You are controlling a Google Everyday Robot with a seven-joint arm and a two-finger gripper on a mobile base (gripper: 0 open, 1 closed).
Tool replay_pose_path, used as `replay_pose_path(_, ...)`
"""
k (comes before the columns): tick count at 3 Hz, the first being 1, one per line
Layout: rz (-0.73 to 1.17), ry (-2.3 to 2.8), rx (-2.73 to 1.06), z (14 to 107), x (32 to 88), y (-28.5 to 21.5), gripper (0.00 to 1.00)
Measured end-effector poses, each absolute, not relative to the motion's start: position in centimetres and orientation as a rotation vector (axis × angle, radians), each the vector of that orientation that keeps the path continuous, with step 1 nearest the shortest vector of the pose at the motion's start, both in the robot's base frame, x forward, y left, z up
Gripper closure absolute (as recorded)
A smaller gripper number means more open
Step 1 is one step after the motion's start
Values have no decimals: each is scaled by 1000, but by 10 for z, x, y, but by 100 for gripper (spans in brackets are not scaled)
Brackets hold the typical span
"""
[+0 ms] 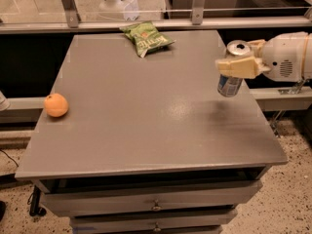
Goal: Move redbull can near green jalapeno chip bag
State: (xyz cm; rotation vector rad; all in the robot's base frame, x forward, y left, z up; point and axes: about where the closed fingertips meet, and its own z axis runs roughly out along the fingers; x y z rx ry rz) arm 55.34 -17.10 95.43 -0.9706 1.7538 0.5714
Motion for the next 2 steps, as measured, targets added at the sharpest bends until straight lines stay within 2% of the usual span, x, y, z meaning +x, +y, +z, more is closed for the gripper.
replay_pose_path(2,586,1703,-979,962,561,-158,100)
